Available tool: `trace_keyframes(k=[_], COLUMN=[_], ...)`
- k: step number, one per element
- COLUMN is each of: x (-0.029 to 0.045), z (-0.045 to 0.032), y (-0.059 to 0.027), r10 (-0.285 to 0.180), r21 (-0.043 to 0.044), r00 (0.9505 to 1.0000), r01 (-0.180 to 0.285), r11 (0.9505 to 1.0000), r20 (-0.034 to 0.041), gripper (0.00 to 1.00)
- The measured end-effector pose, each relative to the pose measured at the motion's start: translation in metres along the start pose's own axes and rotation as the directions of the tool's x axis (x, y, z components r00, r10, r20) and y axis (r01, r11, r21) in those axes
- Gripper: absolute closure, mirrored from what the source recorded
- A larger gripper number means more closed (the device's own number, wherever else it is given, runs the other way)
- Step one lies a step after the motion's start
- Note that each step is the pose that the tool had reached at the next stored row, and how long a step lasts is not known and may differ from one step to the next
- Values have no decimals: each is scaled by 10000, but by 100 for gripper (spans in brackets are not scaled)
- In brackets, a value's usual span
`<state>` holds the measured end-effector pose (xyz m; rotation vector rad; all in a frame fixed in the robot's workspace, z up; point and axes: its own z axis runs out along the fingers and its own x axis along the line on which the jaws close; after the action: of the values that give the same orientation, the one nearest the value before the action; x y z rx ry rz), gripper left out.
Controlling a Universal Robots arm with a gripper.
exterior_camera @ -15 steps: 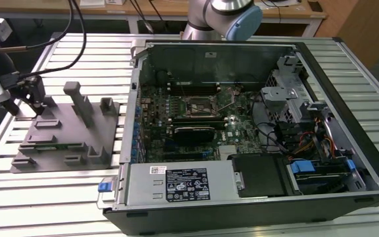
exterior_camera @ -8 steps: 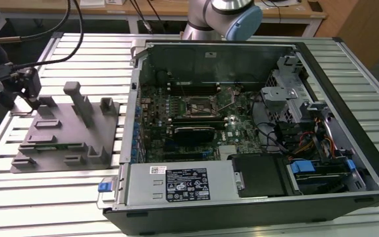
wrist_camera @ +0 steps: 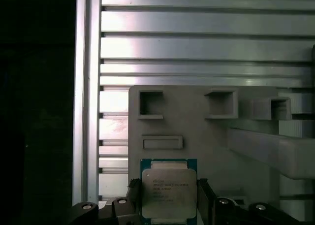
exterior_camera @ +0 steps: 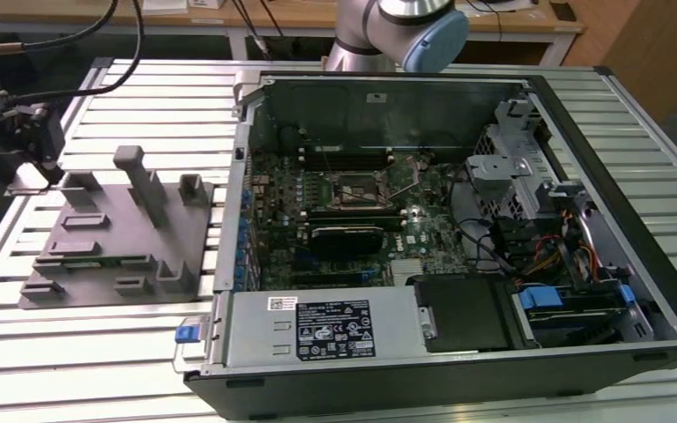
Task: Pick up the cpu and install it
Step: 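Pick up the cpu and move it towards the insertion slot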
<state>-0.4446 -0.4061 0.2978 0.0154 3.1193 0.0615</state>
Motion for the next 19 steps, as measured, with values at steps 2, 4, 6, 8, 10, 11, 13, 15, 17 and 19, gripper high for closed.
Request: trace_keyframes(k=[2,4,6,8,10,11,13,15,17,19], x=[-1,-3,-4,-5,-6,-7,-9,-10,-11,-13], z=[-51,-106,-160,-222,-284,-314,-411,-477,-541,-607], y=[2,4,6,9,11,12,16,19,21,24], r10=[0,-1,-1,-1,-1,-1,-2,-2,-2,-3], r21=[0,0,-2,-7,-7,-9,-10,-11,-12,-13], r00=[10000,10000,10000,10000,10000,10000,10000,10000,10000,10000], r01=[0,1,1,1,1,2,2,2,3,3], r11=[10000,10000,10000,10000,10000,10000,10000,10000,10000,10000], r20=[2,6,13,21,34,41,56,65,73,85], gripper=[46,46,46,46,46,46,46,46,46,46])
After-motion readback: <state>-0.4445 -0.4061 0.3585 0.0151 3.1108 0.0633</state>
